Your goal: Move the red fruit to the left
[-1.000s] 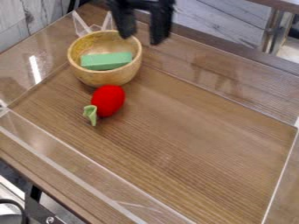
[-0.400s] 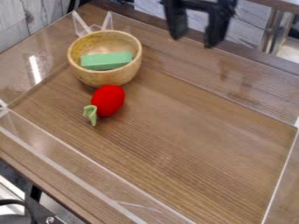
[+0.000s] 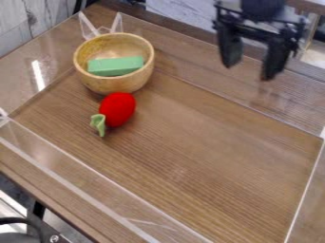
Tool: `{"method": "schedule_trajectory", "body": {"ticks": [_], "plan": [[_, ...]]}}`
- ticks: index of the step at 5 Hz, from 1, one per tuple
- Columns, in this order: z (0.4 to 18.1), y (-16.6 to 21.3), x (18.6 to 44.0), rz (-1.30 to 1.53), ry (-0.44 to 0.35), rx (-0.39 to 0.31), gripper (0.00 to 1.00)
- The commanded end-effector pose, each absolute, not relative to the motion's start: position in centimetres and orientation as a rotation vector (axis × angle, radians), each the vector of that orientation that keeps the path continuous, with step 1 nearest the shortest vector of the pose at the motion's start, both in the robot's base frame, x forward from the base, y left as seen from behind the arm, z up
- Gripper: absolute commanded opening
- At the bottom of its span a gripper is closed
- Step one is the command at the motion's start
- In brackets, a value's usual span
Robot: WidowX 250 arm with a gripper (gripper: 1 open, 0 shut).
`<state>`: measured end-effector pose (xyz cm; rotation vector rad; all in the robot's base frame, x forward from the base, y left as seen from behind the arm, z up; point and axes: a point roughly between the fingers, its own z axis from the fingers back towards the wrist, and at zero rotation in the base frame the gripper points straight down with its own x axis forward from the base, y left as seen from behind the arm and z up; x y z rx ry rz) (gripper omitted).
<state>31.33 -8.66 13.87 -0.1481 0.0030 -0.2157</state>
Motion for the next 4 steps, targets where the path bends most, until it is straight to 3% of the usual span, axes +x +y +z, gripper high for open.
{"method": "schedule_trajectory", "body": {"ticks": [1, 4], "plan": [[14.4, -10.5, 31.3, -0.222, -0.050, -0.143, 1.00], [16.5, -13.5, 31.1, -0.118, -0.073, -0.106, 1.00]]}}
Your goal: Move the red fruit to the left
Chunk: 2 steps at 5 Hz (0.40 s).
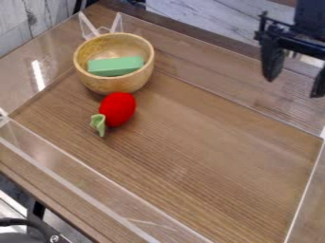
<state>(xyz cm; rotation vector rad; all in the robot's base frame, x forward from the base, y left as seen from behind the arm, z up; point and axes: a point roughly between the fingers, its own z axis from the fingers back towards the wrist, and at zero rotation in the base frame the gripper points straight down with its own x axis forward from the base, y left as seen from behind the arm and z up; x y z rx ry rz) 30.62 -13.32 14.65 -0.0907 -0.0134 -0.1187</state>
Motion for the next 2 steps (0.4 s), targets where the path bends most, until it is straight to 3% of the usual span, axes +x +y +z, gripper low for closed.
{"method": "schedule_trajectory", "body": {"ticks": [1, 2], "plan": [[15.3, -12.4, 31.7, -0.121, -0.075, -0.103, 1.00], [14.3, -11.1, 30.1, -0.175, -0.045, -0.103, 1.00]]}}
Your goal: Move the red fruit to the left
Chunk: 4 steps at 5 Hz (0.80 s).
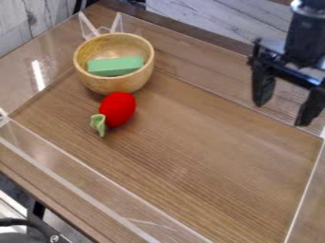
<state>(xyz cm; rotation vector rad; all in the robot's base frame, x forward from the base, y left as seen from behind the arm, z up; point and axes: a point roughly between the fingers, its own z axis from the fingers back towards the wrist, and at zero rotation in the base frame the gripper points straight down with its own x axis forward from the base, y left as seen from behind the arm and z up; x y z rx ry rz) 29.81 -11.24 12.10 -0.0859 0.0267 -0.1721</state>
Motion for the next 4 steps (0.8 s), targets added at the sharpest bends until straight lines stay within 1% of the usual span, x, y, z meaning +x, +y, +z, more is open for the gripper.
{"method": "schedule_trajectory", "body": {"ticks": [1, 2, 3, 4], "plan": [[14.5, -7.6, 27.8, -0.251, -0.052, -0.104, 1.00], [14.4, -2.9, 25.7, -0.320, -0.058, -0.094, 1.00], [13.3, 1.3, 24.5, -0.384, -0.066, -0.080, 1.00], [12.2, 4.3, 23.3, -0.384, -0.075, -0.063, 1.00]]}}
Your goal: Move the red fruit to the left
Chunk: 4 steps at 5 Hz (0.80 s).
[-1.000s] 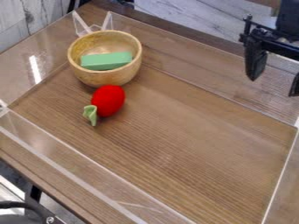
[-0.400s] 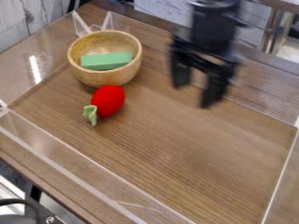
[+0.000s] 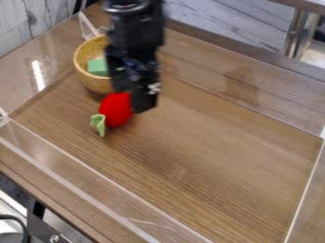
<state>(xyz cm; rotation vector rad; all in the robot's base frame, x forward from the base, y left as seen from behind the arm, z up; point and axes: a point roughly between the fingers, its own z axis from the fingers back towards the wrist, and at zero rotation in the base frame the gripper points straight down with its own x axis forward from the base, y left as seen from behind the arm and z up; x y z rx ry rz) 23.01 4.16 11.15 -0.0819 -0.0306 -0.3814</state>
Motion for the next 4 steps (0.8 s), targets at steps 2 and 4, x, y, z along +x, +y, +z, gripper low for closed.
{"method": "schedule_trajectory", "body": {"ticks": [2, 4], "plan": [[11.4, 8.1, 21.5, -0.171, -0.105, -0.042, 1.00], [9.3, 8.7, 23.4, -0.113, -0.109, -0.029, 1.00]]}}
